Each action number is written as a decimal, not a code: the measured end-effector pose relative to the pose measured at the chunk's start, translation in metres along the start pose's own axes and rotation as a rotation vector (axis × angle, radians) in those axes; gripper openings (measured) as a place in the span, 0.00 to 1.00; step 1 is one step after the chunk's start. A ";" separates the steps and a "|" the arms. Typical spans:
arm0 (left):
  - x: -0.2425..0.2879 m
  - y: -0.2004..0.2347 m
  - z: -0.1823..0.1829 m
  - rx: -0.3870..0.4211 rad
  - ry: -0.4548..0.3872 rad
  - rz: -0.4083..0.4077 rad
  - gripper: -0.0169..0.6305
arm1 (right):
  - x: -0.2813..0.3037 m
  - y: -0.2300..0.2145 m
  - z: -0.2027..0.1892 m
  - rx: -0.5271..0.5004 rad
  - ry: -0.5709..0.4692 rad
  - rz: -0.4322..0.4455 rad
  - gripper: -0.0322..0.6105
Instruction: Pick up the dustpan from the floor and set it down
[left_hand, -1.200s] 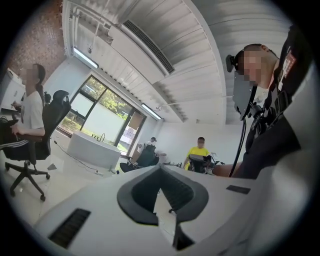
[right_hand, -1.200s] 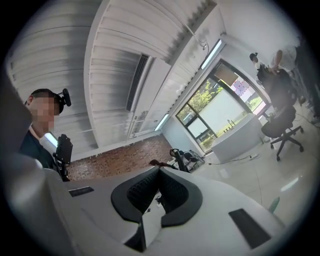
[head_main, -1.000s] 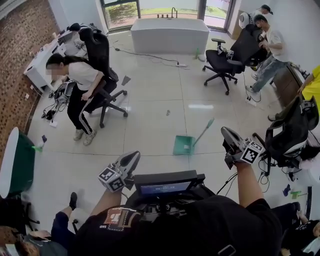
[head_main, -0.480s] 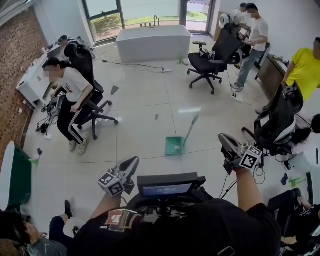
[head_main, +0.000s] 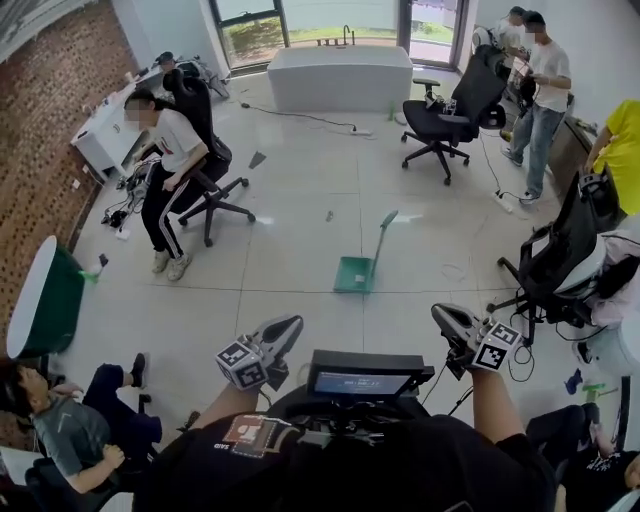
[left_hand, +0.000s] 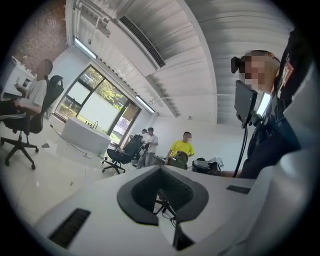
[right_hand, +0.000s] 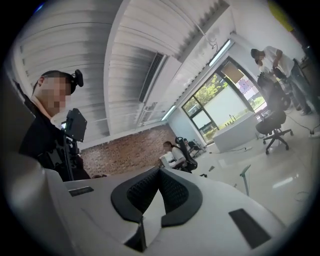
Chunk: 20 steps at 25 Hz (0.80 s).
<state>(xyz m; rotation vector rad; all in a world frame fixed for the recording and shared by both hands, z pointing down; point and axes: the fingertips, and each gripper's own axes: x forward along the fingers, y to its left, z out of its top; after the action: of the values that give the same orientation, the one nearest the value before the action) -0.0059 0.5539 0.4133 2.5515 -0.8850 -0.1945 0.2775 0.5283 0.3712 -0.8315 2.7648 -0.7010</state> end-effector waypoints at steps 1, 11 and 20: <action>-0.002 -0.019 -0.009 -0.004 0.007 0.004 0.06 | -0.012 0.006 -0.006 0.007 0.015 0.011 0.06; -0.133 -0.098 -0.034 0.036 -0.068 0.089 0.06 | -0.021 0.133 -0.066 -0.008 0.048 0.176 0.06; -0.413 -0.126 -0.039 0.038 -0.124 0.066 0.06 | 0.053 0.358 -0.162 -0.003 -0.005 0.167 0.06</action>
<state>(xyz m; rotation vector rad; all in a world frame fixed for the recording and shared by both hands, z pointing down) -0.2503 0.9110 0.3896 2.5638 -1.0265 -0.3221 0.0160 0.8247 0.3388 -0.5935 2.7896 -0.6631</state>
